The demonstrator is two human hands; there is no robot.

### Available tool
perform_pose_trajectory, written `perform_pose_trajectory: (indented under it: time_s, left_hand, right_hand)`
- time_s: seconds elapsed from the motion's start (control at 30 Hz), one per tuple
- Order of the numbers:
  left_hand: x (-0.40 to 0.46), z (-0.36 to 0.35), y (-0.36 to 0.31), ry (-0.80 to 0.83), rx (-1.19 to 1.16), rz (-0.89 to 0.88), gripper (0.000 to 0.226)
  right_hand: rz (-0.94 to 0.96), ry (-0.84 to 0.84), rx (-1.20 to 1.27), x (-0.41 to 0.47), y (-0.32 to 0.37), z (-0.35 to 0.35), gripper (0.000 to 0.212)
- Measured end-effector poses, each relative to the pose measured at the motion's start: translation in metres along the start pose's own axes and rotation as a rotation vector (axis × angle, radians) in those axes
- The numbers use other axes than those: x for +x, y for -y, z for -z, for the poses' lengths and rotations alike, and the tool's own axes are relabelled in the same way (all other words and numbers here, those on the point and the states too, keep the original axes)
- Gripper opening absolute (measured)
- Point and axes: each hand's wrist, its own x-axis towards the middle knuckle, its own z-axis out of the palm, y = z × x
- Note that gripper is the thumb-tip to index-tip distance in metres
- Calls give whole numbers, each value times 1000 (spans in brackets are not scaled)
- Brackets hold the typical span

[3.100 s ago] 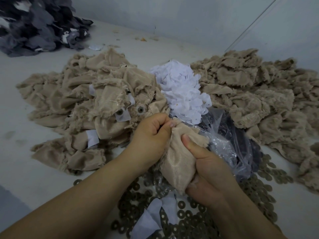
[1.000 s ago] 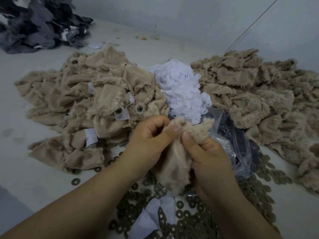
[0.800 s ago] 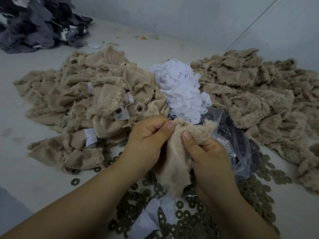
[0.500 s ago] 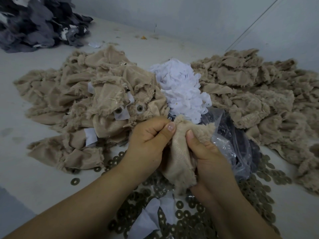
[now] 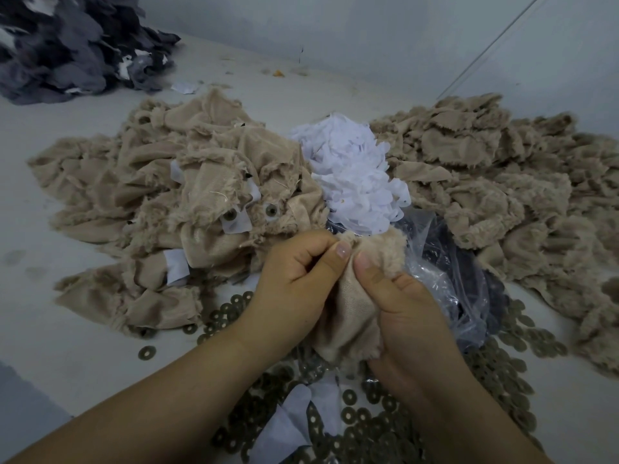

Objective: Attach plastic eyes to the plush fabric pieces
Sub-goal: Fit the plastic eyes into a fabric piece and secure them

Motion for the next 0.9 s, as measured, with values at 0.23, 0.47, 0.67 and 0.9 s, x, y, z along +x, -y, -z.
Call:
perform_pose_trajectory:
  time_s: [0.23, 0.47, 0.67, 0.9]
  left_hand:
    - [0, -3, -1, -18, -282, 199, 39]
    - [0, -2, 1, -38, -294, 214, 37]
    - [1, 0, 3, -52, -263, 198, 44]
    - [1, 0, 4, -17, -306, 229, 43]
  right_hand:
    - [-43, 11, 74, 5, -3, 3, 45]
    - [-79, 74, 34, 7, -1, 8, 36]
    - [-28, 54, -4, 6, 0, 9, 45]
    - [-67, 57, -75, 6, 1, 11, 37]
